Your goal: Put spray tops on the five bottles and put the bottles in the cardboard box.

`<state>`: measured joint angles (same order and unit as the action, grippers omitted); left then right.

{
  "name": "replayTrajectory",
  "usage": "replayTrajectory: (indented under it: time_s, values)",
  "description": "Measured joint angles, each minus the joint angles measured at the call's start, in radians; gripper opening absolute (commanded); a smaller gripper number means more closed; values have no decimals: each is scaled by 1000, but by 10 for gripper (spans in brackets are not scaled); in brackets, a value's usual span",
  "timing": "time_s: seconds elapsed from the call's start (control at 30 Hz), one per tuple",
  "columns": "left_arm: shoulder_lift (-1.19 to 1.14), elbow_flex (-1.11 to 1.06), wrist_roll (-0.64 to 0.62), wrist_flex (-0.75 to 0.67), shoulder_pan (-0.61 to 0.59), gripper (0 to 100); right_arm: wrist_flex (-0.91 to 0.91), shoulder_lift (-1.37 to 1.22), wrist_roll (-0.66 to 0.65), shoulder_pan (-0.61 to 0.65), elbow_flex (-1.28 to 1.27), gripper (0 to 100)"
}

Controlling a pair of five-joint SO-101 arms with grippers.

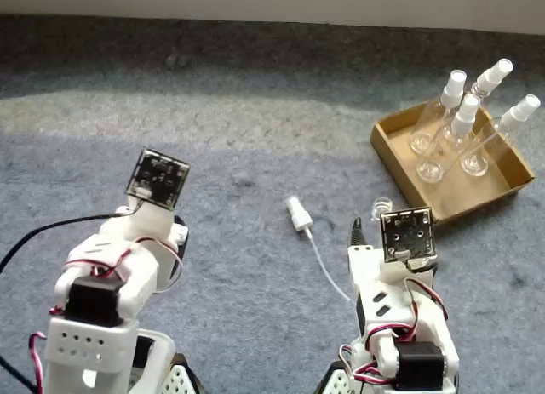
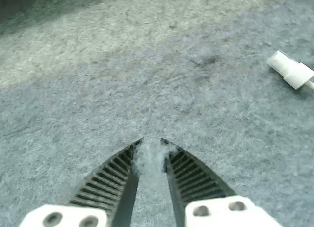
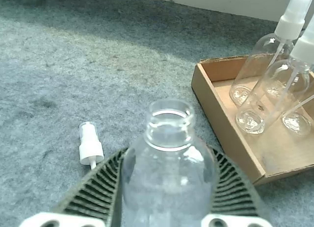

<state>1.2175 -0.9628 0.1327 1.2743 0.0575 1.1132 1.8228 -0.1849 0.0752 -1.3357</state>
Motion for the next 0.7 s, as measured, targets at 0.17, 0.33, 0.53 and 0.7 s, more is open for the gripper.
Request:
replayTrajectory:
  time_s: [0.17, 0.33, 0.53, 0.7]
  values:
    - [-160, 77, 0, 0, 146, 11, -28, 3, 0, 0, -51, 132]
    - [-336, 181, -74, 0, 244, 11, -28, 3, 0, 0, -52, 132]
    - [-562, 319, -153, 0, 345, 57, -28, 6, 0, 0, -52, 132]
    - [-766, 460, -232, 0, 373, 201, -58, 11, 8, -68, -63, 132]
